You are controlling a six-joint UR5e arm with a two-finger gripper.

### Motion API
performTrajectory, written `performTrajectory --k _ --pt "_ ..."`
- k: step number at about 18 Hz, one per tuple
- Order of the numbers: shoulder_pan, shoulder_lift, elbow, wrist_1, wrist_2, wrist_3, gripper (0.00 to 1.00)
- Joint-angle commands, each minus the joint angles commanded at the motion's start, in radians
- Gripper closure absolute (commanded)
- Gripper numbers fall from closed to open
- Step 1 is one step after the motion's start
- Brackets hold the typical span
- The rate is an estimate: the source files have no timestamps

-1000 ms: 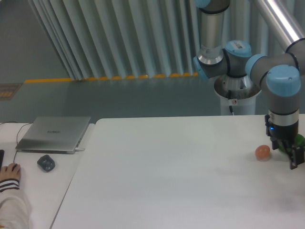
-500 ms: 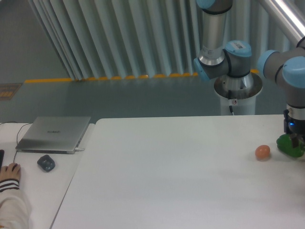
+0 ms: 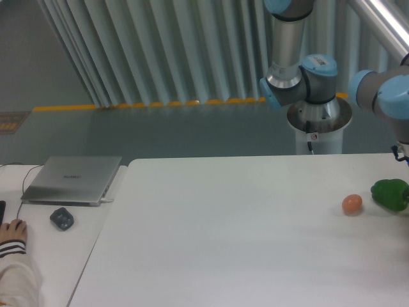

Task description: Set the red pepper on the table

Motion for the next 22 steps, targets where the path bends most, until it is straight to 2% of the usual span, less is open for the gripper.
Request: performTrajectory --k 6,8,14,17,20,22 --pt "-0.018 -0.040 0.050 0.006 0.129 0.063 0.00" --pt "-0.029 -0.045 0.057 0.009 0.135 0.138 0.00" --pt "-0.051 -0.061 0.067 0.008 0.132 0.225 0.00" --pt "-0.049 -0.072 0.077 0.009 0.127 0.175 0.00" --pt "-0.043 -0.075 0.077 0.008 0.036 0.025 0.00" --pt "-0.041 -0.075 0.066 0.008 0.025 -0.047 0.00"
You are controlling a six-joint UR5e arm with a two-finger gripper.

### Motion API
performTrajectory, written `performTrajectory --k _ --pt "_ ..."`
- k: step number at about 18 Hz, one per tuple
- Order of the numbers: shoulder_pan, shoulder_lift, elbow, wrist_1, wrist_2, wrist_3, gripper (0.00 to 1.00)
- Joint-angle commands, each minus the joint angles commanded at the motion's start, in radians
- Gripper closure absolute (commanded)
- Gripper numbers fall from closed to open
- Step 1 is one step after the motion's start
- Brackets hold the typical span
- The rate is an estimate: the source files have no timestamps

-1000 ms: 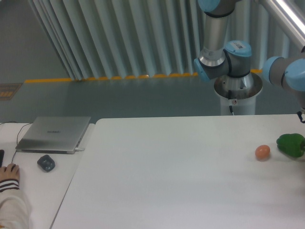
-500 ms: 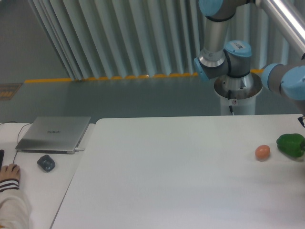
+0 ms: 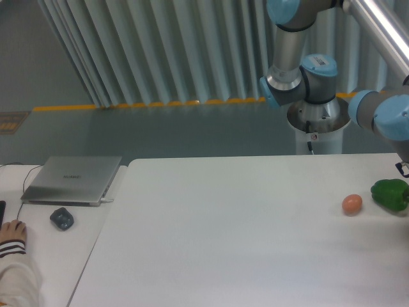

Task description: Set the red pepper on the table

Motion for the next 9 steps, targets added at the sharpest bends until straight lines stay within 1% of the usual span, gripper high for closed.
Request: performTrajectory --k 2,5,8,9 --pt "0.000 0.003 -0.006 0.000 -0.006 -0.086 0.00" --pt "0.008 -0.009 0.004 0.002 -0.006 -0.216 0.00" --pt "0.052 -0.003 0.008 0.002 -0.021 -0.356 0.00" --pt "0.052 -0.011 0.011 0.002 -0.067 -0.466 0.00"
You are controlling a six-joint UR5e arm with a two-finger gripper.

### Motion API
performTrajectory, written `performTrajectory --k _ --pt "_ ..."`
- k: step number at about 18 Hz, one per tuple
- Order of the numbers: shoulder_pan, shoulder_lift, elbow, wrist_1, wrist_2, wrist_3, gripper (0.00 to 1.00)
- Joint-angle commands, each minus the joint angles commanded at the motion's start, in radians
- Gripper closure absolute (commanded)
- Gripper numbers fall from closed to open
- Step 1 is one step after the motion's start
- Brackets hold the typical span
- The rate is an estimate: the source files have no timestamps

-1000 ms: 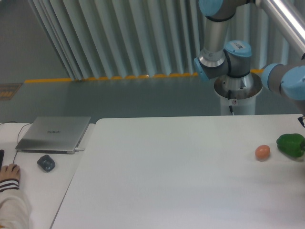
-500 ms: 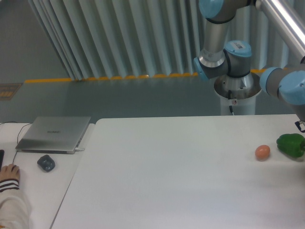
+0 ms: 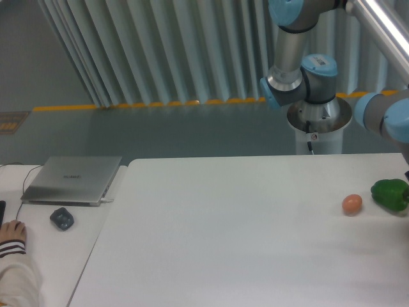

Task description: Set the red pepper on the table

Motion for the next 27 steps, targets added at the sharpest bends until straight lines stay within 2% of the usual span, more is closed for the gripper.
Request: performTrajectory --k 3,5,7,10,12,16,20,22,27 --pt "0.026 -0.008 0.023 0.000 -0.126 -0.136 0.00" --pt "0.031 -0.009 0.032 0.000 -0.143 -0.283 0.00" --pt "0.037 -0.008 0.038 0.003 -0.155 -0.372 0.00" --pt "0.077 -0.003 0.044 0.034 -0.308 -0.481 0.00" --pt "0.095 0.001 0.046 0.037 -0.344 -0.593 0.00" --pt "0.170 -0.009 0.038 0.037 -0.347 -0.630 0.00" --pt "0.230 -0.046 0.040 0.037 -0.382 -0.638 0.00" --pt "0.244 -0.051 0.040 0.037 -0.398 -0.635 0.00" --pt "0.250 -0.103 0.058 0.038 -0.407 -0.639 0.00"
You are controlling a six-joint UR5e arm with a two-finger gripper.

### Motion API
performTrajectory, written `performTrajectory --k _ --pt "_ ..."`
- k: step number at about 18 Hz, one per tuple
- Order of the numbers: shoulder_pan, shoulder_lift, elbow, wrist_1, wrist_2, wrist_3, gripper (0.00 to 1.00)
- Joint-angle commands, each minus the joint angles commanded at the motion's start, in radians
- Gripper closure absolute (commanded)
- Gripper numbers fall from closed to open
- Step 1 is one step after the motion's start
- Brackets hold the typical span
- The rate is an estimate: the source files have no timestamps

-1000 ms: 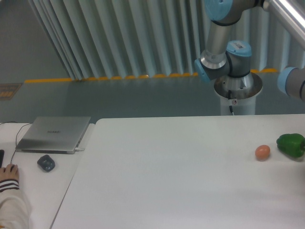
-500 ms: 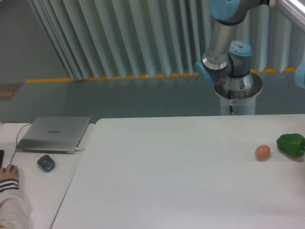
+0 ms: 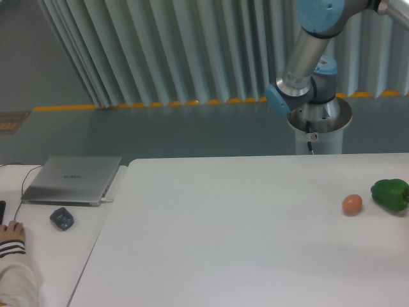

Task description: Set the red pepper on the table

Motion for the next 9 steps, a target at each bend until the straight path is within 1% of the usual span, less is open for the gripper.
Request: performTrajectory --k 2,6,9 --pt "0.000 -0.009 0.005 0.000 -0.005 -0.035 0.00" --pt "0.000 -0.031 0.014 0.000 -0.005 -0.063 0.00" --pt "0.000 -0.038 0.028 0.008 -0.005 -0.116 0.00"
